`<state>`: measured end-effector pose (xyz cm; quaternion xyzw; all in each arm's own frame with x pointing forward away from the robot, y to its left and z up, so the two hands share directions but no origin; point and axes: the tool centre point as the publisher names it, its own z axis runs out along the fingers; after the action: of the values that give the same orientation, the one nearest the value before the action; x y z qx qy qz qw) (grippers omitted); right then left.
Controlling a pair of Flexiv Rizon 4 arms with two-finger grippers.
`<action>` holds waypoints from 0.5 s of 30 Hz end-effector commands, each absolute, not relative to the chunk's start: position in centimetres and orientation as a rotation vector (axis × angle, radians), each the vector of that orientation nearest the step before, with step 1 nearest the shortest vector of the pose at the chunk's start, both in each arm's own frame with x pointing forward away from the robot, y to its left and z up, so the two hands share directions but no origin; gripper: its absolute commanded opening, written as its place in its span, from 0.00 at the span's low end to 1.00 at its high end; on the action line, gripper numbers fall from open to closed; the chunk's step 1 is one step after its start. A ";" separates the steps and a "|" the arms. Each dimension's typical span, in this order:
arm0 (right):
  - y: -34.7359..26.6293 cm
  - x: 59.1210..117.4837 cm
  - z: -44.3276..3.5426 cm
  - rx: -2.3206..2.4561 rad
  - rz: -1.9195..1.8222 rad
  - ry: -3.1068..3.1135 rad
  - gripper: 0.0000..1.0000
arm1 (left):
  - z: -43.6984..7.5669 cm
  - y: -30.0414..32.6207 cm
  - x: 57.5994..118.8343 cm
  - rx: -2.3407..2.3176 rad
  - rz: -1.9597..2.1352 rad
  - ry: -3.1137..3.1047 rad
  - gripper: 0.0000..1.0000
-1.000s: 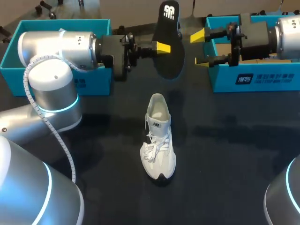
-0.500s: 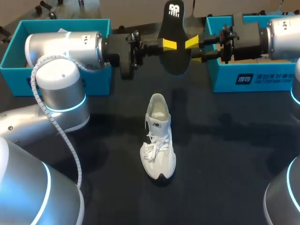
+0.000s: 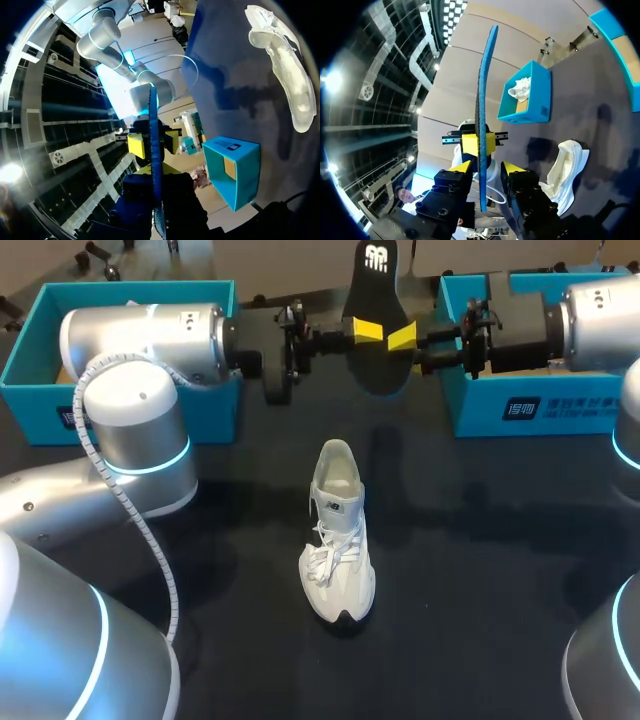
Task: Take the shoe out of the shoebox, open the shoe tongue, remove and reinsert the insole, then place the shoe into the shoebox
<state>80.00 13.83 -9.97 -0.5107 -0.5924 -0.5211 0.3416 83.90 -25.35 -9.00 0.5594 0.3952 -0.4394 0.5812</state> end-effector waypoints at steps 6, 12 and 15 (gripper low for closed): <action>14.0 80.1 -10.1 -1.330 -1.356 -1.541 0.29 | -9.2 -25.8 83.9 1.316 -1.028 0.917 0.00; 14.0 80.1 -10.0 -1.326 -1.351 -1.543 0.17 | -9.1 -25.8 83.9 1.318 -1.029 0.915 0.00; 14.0 80.1 -10.0 -1.324 -1.351 -1.545 0.12 | -9.1 -25.8 83.9 1.321 -1.030 0.913 0.00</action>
<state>80.02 13.86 -10.00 -0.5093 -0.5937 -0.5203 0.3427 83.72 -25.65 -9.06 0.5638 0.3923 -0.4401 0.5783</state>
